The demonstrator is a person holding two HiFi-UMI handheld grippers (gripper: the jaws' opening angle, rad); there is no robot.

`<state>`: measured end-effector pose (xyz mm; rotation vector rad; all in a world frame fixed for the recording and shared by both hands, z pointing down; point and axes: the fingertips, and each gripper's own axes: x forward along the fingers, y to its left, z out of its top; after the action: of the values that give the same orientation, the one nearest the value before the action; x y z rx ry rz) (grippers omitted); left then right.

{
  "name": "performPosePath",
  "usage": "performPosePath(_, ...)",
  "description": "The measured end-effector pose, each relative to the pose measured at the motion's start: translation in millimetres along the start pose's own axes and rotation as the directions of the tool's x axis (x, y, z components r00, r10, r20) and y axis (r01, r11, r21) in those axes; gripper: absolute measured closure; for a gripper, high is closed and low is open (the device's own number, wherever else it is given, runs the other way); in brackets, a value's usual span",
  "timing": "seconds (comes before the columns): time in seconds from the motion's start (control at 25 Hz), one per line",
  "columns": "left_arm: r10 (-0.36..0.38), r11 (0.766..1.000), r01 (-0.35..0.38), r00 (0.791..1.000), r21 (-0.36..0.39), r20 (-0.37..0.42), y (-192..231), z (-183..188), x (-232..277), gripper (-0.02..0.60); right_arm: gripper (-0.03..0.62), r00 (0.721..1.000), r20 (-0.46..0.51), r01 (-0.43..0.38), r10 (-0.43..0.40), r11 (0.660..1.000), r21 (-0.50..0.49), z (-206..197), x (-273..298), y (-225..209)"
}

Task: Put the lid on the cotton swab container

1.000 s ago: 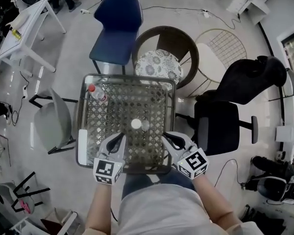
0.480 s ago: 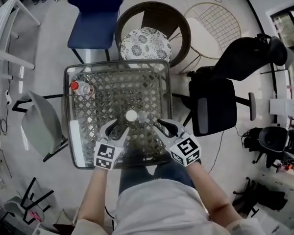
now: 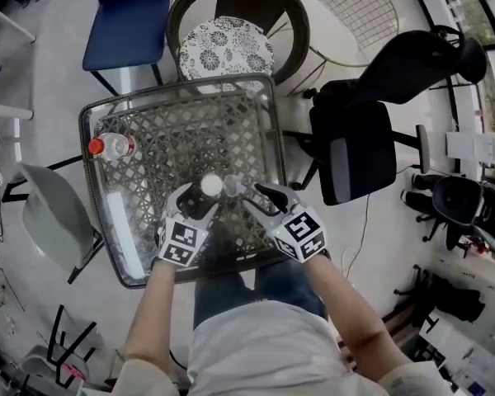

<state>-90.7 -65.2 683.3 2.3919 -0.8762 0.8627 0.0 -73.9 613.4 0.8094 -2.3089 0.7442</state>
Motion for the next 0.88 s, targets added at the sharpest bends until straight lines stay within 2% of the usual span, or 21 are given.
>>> performPosePath(0.16, -0.017, 0.998, 0.019, 0.999, 0.056, -0.039, -0.5, -16.3, 20.7, 0.295, 0.424, 1.000, -0.025, -0.005, 0.005, 1.000, 0.027, -13.0, 14.5, -4.2)
performPosePath(0.36, -0.044, 0.996, 0.048, 0.997, 0.069, -0.062, 0.6, -27.5, 39.3, 0.296, 0.424, 0.999, -0.039, -0.014, 0.016, 0.999, 0.049, -19.9, 26.5, -5.7)
performPosePath(0.52, -0.046, 0.994, 0.051, 0.997, 0.094, -0.057, -0.4, -29.2, 46.4, 0.303, 0.424, 0.998, -0.052, -0.027, 0.029, 0.999, 0.047, -26.2, 31.3, -2.0)
performPosePath(0.64, -0.044, 0.993, 0.049, 0.998, 0.104, -0.050, 2.7, -28.4, 47.0, 0.356, 0.424, 0.998, -0.049, -0.037, 0.038, 0.999, 0.027, -23.9, 32.7, 3.3)
performPosePath(0.88, -0.048, 0.990, 0.053, 0.998, 0.134, -0.039, 3.6, -27.3, 47.7, 0.357, 0.424, 0.998, -0.016, -0.056, 0.057, 0.998, 0.012, -11.5, 36.2, 13.5)
